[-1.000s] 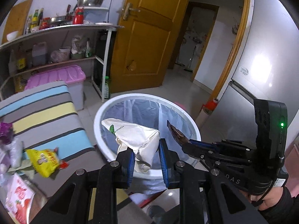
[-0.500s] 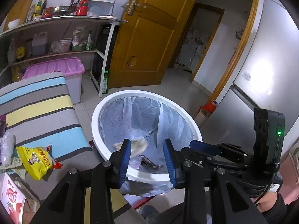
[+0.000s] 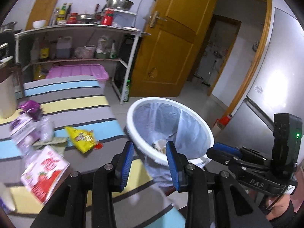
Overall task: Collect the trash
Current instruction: 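Open both grippers over the bin to drop the bag and wrapper, then grasp the white yogurt cup with the left gripper while the right grasps the yellow snack bag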
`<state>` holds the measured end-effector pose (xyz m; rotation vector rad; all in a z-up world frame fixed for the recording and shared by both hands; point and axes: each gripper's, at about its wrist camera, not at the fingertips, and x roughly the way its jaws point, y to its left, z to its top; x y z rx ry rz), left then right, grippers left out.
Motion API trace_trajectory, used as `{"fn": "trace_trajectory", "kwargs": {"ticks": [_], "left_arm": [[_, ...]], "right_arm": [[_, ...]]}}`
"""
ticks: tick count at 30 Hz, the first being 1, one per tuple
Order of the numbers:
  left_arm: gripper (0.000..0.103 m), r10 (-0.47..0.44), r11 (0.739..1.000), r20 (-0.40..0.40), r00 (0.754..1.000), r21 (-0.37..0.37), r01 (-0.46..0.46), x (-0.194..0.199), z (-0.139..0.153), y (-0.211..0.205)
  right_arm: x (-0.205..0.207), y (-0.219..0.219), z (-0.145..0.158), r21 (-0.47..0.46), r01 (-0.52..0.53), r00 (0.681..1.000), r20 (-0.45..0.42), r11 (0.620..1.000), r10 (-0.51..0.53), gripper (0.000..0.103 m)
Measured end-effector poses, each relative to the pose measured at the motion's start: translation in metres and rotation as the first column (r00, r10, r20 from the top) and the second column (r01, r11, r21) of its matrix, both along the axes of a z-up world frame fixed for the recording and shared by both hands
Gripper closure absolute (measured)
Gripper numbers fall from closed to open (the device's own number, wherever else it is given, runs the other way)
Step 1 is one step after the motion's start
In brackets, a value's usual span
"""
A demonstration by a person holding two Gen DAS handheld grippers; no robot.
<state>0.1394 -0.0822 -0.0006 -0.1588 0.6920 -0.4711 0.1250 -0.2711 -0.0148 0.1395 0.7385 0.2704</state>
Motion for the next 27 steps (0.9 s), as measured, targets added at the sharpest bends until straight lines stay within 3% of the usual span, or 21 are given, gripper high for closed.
{"fn": "trace_trajectory", "kwargs": {"ticks": [16, 27], "left_arm": [[0.067, 0.155, 0.986, 0.045, 0.987, 0.05, -0.157, -0.067, 0.004, 0.064], [0.067, 0.273, 0.959, 0.038, 0.961, 0.067, -0.275, -0.088, 0.002, 0.107]], "right_arm": [[-0.032, 0.065, 0.005, 0.011, -0.181, 0.983, 0.012, 0.983, 0.181, 0.069], [-0.036, 0.101, 0.003, 0.01, -0.27, 0.963, 0.012, 0.963, 0.27, 0.055]]}}
